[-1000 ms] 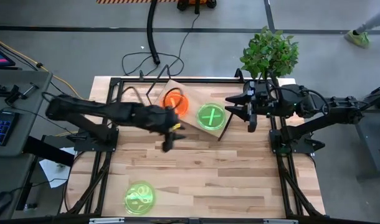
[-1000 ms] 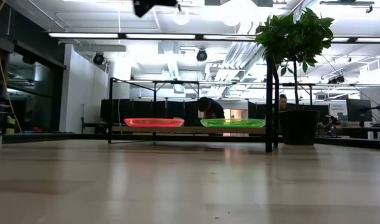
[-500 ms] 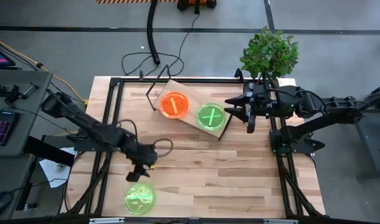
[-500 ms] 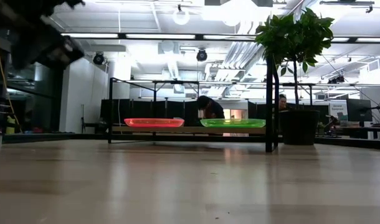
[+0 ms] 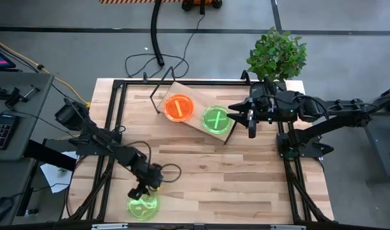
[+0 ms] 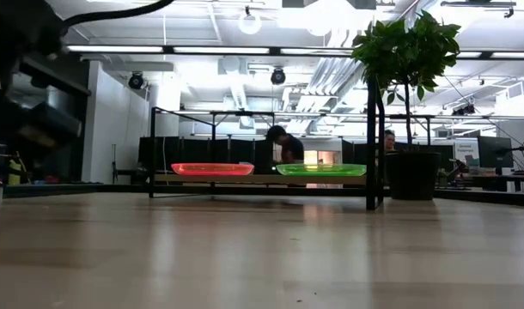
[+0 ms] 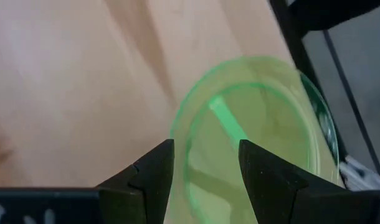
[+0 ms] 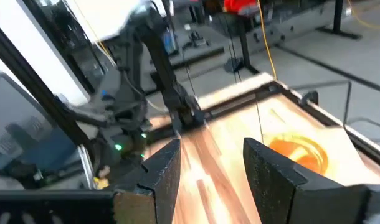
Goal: Place and stack plates onto a shelf
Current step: Stack the green plate on the green plate on the shelf
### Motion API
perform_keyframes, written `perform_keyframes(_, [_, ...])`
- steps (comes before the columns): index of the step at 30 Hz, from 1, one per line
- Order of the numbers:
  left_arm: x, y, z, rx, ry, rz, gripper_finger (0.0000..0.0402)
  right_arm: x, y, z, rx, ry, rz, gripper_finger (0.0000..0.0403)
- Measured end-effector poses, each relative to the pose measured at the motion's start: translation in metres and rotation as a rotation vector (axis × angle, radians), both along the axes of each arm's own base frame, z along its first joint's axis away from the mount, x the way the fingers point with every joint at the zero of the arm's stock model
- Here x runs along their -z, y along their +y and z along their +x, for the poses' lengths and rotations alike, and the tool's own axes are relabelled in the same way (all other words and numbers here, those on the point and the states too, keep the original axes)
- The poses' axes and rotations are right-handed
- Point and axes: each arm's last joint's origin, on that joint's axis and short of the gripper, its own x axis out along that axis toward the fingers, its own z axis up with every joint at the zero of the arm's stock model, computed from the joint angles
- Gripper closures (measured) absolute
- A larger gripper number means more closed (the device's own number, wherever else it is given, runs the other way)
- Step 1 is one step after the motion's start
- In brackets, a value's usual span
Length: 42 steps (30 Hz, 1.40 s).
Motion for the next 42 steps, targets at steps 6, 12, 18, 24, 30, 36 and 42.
perform_keyframes(6, [0.019,-0.009,0.002,-0.025,0.072,0.021,0.0232,0.005,0.000,0.001,0.005,0.038,0.020,0.0247])
perform_keyframes(12, [0.024,-0.014,0.001,-0.024,0.073,0.010,0.0232,0.005,0.000,0.001,0.003,0.042,0.018,0.0247])
perform_keyframes(18, [0.019,-0.010,0.001,-0.049,0.053,0.032,0.0232,0.005,0.000,0.002,0.002,0.042,0.018,0.0247])
perform_keyframes(24, [0.018,0.004,-0.001,-0.076,0.021,0.206,0.0232,0.005,0.000,0.001,0.012,0.040,0.016,0.0247])
perform_keyframes(30, [0.021,0.029,0.008,-0.166,-0.012,0.383,0.0232,0.004,0.000,0.002,0.014,0.031,0.019,0.0247])
perform_keyframes(36, [0.020,0.056,0.024,-0.275,-0.055,0.419,0.0232,0.004,0.000,0.002,0.017,0.030,0.031,0.0247])
perform_keyframes(42, [0.000,0.071,0.031,-0.280,-0.046,0.387,0.0232,0.004,0.000,0.002,0.019,0.029,0.037,0.0247])
